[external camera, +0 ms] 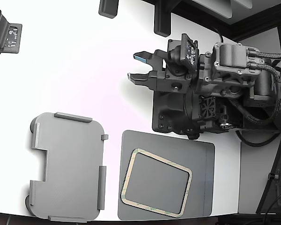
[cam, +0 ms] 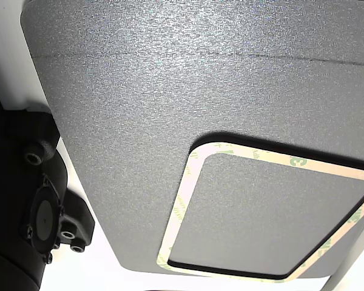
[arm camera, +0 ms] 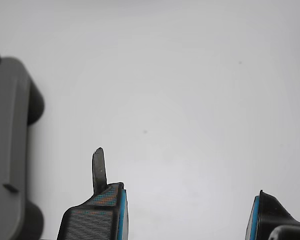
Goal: Grab top frame and put it into gray box.
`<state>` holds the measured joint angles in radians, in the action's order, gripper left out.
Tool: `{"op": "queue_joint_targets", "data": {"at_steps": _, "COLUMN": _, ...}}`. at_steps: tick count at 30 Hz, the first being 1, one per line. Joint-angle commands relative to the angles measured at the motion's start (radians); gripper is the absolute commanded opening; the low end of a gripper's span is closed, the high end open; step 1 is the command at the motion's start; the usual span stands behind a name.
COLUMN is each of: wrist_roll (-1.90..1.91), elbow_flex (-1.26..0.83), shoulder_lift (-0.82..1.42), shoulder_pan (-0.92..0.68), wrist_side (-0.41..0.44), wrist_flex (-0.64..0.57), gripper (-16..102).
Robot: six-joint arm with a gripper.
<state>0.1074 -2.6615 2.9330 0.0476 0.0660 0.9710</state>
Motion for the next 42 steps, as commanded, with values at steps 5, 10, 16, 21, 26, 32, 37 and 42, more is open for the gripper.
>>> {"op": "queue_joint_targets", "data": {"at_steps": 5, "wrist_roll": 0.021, "elbow_flex": 0.025, "shoulder_lift": 0.021, "shoulder_pan": 0.014, "wrist_side": 0.035, "wrist_flex": -0.005, "gripper": 100}}
{"op": "queue_joint_targets", "data": {"at_steps": 10, "wrist_roll": 0.021, "elbow_flex": 0.025, "shoulder_lift": 0.021, "shoulder_pan": 0.014, "wrist_side": 0.034, "wrist_flex": -0.005, "gripper": 100}}
{"op": "queue_joint_targets", "data": {"at_steps": 16, "wrist_roll": 0.014, "elbow_flex": 0.117, "shoulder_lift": -0.058, "shoulder_pan": 0.009, "wrist_side": 0.029, "wrist_flex": -0.012, "gripper": 100}}
{"op": "queue_joint_targets", "data": {"at_steps": 21, "wrist_roll": -0.123, "elbow_flex": 0.299, "shoulder_lift": -0.221, "shoulder_pan": -0.014, "wrist_side": 0.006, "wrist_flex": -0.014, "gripper": 100}}
{"op": "queue_joint_targets", "data": {"at_steps": 26, "wrist_roll": -0.607, "elbow_flex": 0.574, "shoulder_lift": -0.439, "shoulder_pan": -0.126, "wrist_side": 0.052, "wrist_flex": 0.117, "gripper": 96}}
{"op": "queue_joint_targets", "data": {"at_steps": 32, "wrist_roll": -0.991, "elbow_flex": 0.687, "shoulder_lift": -0.525, "shoulder_pan": -0.245, "wrist_side": -0.005, "wrist_flex": 0.181, "gripper": 95}}
{"op": "queue_joint_targets", "data": {"at_steps": 37, "wrist_roll": -1.201, "elbow_flex": 0.723, "shoulder_lift": -0.586, "shoulder_pan": -0.373, "wrist_side": -0.069, "wrist_flex": 0.27, "gripper": 86}}
{"op": "queue_joint_targets", "data": {"at_steps": 42, "wrist_roll": -1.359, "elbow_flex": 0.775, "shoulder_lift": -0.675, "shoulder_pan": -0.511, "wrist_side": -0.127, "wrist_flex": 0.374, "gripper": 84}}
